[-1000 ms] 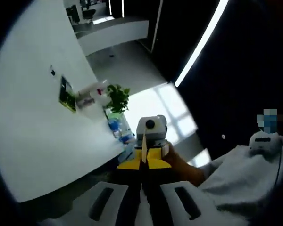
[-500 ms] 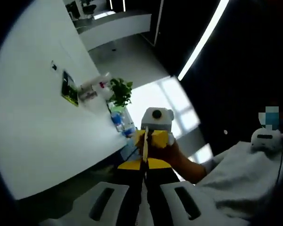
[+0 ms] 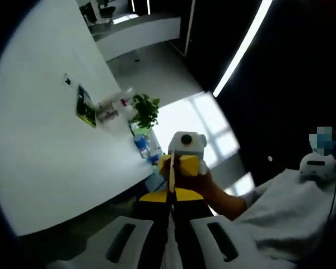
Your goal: Arrange the skincare products in the storage area until every visible bottle or jar stands upright without overlapping.
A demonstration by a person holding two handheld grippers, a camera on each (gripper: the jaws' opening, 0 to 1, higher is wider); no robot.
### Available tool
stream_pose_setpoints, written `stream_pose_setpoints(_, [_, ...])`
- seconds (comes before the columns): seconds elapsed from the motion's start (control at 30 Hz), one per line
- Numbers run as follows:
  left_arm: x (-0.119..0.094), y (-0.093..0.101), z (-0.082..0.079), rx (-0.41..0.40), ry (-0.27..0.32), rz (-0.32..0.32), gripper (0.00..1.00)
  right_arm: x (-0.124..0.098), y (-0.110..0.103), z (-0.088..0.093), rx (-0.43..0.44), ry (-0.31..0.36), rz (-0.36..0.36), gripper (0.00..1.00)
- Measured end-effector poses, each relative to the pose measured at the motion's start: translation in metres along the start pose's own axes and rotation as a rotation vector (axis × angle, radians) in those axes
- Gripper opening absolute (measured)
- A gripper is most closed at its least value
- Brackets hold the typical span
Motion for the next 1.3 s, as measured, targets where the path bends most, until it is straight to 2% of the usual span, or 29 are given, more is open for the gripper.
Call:
stream_pose_setpoints(0.03, [-0.001,0.000,-0.004,-0.002,0.020,0.001,0.00,-0.002,0.003,0.002,-0.001,-0.004,0.010,0.13])
stream_pose_setpoints(0.1, [-0.002,0.001,-0.008,-0.011,0.047,0.003,0.00,-0.006,0.004,0.005,-0.001,-0.012,0.011,0.09])
stream_pose_setpoints(0.23, [-0.002,-0.001,-0.012,-0.022,0.065,0.003,0.00,-0.013,0.002,0.012,0.018,-0.018,0.006,0.05])
stream_pose_setpoints(0.37, [0.001,-0.003,-0.005,-0.012,0.035,-0.017,0.00,-0.015,0.001,0.017,0.025,-0.027,0.000,0.00])
stream_pose_setpoints(0.47, [0.001,-0.004,-0.006,-0.026,0.034,-0.019,0.00,-0.016,0.003,0.017,0.009,-0.012,0.012,0.00])
stream_pose_setpoints(0.53, [0.004,-0.002,-0.009,-0.025,0.034,-0.015,0.00,-0.016,0.005,0.011,0.050,0.050,0.019,0.00])
stream_pose_setpoints(0.57, [0.008,0.000,-0.014,-0.003,0.075,0.010,0.00,-0.017,0.003,0.007,0.068,0.076,0.001,0.00])
stream_pose_setpoints(0.63, [0.008,0.002,-0.011,-0.053,0.056,0.021,0.00,-0.021,0.007,0.004,0.071,0.095,-0.003,0.00])
stream_pose_setpoints(0.7, [0.007,-0.004,-0.010,-0.025,0.051,-0.014,0.00,-0.023,0.011,-0.001,0.070,0.116,0.010,0.00])
stream_pose_setpoints(0.8, [0.011,-0.003,-0.011,-0.028,0.056,-0.009,0.00,-0.025,0.010,-0.003,0.095,0.123,-0.012,0.00])
stream_pose_setpoints(0.87, [0.013,-0.005,-0.014,-0.030,0.059,-0.013,0.00,-0.025,0.011,0.002,0.099,0.093,-0.017,0.00])
stream_pose_setpoints(0.97, [0.016,-0.006,-0.013,0.002,0.064,-0.023,0.00,-0.026,0.013,0.001,0.102,0.096,-0.025,0.00])
stream_pose_setpoints(1.0, [0.017,-0.009,-0.012,-0.006,0.065,-0.039,0.00,-0.026,0.015,0.001,0.087,0.093,-0.020,0.00])
stream_pose_setpoints(1.07, [0.019,-0.013,-0.011,-0.005,0.068,-0.055,0.00,-0.028,0.021,0.002,-0.013,0.074,-0.012,0.00])
stream_pose_setpoints(1.1, [0.019,-0.017,-0.009,-0.030,0.054,-0.089,0.00,-0.030,0.022,0.003,-0.025,0.065,0.005,0.00])
stream_pose_setpoints(1.17, [0.019,-0.018,-0.012,-0.019,0.063,-0.088,0.00,-0.032,0.022,0.001,-0.112,0.072,0.015,0.06])
stream_pose_setpoints(1.3, [0.016,-0.023,-0.027,-0.046,0.114,-0.103,0.00,-0.041,0.035,0.002,-0.291,0.068,0.102,0.13])
Point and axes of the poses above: the point that each gripper's makers call its tool centre point, and the gripper's own axes: x roughly forward along the fingers, y roughly to its right, z roughly out of its underside, the point moved 2 cm from there along -x, roughly backward along the fingers, and after that the axes turned 9 degrees about y, right-handed, at the moved point
